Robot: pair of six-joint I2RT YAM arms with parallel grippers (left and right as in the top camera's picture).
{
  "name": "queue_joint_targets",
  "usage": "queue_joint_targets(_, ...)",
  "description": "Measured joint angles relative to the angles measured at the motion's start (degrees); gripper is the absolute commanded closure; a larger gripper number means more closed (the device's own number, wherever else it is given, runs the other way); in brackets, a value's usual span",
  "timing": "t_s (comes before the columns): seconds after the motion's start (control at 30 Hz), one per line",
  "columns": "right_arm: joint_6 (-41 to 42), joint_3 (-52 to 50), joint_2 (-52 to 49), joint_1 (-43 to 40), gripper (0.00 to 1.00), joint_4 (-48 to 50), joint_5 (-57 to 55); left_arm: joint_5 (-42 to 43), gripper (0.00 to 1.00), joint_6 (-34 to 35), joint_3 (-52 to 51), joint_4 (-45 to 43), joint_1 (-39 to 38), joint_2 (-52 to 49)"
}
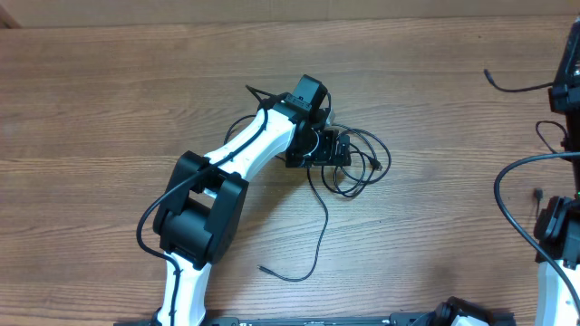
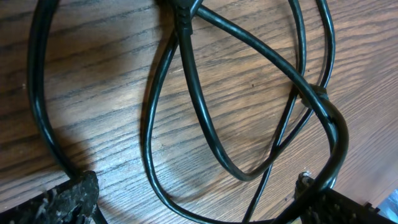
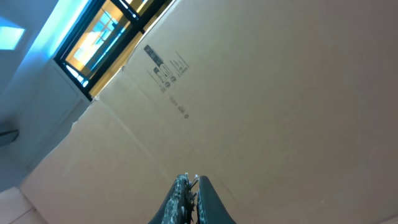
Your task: Untangle cables
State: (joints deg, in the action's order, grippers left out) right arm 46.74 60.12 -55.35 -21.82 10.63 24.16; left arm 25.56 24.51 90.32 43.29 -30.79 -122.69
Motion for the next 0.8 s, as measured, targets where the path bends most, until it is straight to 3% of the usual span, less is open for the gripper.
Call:
queue_joint_targets(0.4,-2.7,0.0,0.0,-0.3,0.96,-5.9,5.9,-0.2,0.0,0.0,0.0,0.0,0.0,0.0)
queue_joint_targets(0.67,-19.1,0.0,0.0,-0.3,0.96,-6.6,6.7,-0.9,0.0,0.0,0.0,0.0,0.0,0.0)
queue_joint_targets(0.8,-28.4,0.0,0.0,-0.3,0.96,-8.3,1.1,-1.2,0.01,0.0,0.0,0.0,0.0,0.0)
